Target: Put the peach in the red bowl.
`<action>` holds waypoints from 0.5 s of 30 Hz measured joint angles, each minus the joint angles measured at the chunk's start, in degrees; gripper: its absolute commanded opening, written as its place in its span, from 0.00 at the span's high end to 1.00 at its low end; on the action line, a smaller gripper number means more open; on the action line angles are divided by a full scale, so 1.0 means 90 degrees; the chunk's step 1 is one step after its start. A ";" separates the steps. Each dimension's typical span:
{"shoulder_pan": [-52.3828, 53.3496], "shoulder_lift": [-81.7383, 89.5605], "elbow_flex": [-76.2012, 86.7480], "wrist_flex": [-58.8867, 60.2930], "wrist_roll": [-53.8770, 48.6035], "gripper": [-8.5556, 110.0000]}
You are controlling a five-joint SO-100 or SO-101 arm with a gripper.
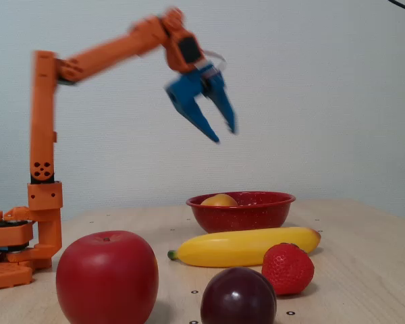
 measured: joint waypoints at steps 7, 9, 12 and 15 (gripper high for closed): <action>-0.0869 0.2754 0.2725 -0.0088 -0.0020 0.93; -0.1143 0.3545 0.3564 -0.0137 -0.0020 0.93; -0.1602 0.4687 0.4902 -0.0420 -0.0029 0.93; -0.1787 0.5801 0.6309 -0.0850 -0.0049 0.93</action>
